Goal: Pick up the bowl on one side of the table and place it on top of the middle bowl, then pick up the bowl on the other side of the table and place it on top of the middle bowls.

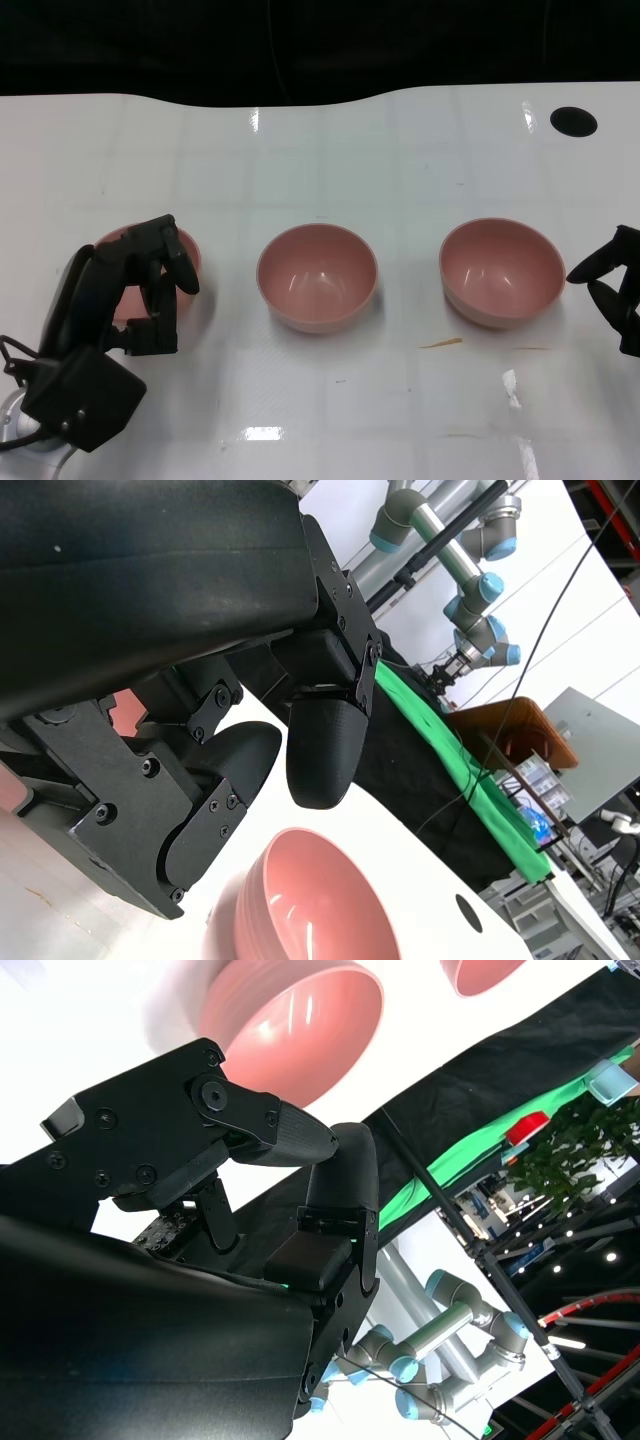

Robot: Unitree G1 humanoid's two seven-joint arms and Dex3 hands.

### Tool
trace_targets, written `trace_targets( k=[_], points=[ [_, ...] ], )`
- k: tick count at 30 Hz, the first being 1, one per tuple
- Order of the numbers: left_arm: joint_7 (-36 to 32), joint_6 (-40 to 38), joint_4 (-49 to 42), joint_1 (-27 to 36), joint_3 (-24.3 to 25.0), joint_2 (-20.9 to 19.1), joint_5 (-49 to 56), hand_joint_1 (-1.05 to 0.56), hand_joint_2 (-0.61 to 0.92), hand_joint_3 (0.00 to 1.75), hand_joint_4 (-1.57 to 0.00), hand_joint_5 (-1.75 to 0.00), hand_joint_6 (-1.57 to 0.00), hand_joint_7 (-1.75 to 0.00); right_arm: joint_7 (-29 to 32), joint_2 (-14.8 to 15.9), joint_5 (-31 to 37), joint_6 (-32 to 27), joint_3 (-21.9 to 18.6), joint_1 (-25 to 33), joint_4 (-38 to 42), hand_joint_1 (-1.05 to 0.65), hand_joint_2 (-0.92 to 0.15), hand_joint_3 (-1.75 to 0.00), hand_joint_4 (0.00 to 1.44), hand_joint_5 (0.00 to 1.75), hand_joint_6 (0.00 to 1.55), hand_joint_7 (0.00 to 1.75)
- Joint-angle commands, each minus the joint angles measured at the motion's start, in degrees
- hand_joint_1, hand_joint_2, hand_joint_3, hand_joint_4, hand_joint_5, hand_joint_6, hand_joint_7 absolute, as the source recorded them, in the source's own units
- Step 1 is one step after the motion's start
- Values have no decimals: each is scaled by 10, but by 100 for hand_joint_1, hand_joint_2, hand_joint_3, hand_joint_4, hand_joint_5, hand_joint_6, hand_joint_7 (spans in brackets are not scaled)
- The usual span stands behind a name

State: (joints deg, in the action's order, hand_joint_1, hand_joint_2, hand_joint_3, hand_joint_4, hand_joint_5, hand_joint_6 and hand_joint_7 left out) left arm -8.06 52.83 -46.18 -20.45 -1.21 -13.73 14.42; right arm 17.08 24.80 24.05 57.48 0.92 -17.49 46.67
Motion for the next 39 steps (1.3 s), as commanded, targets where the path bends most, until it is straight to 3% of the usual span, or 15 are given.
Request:
trace_targets(
  k=[1,39],
  points=[
    [-5,4,10,12,9,-11,-5,-13,33,175,-106,-175,-78,-175,6,8,4,-2,1,-8,5,-30,-69,-79,90,161,86,127],
    [-8,-21,50,37,23,-12,2,-13,33,175,-105,-175,-76,-175,-4,3,-13,9,16,-32,34,-22,-63,-90,93,154,89,120]
  ],
)
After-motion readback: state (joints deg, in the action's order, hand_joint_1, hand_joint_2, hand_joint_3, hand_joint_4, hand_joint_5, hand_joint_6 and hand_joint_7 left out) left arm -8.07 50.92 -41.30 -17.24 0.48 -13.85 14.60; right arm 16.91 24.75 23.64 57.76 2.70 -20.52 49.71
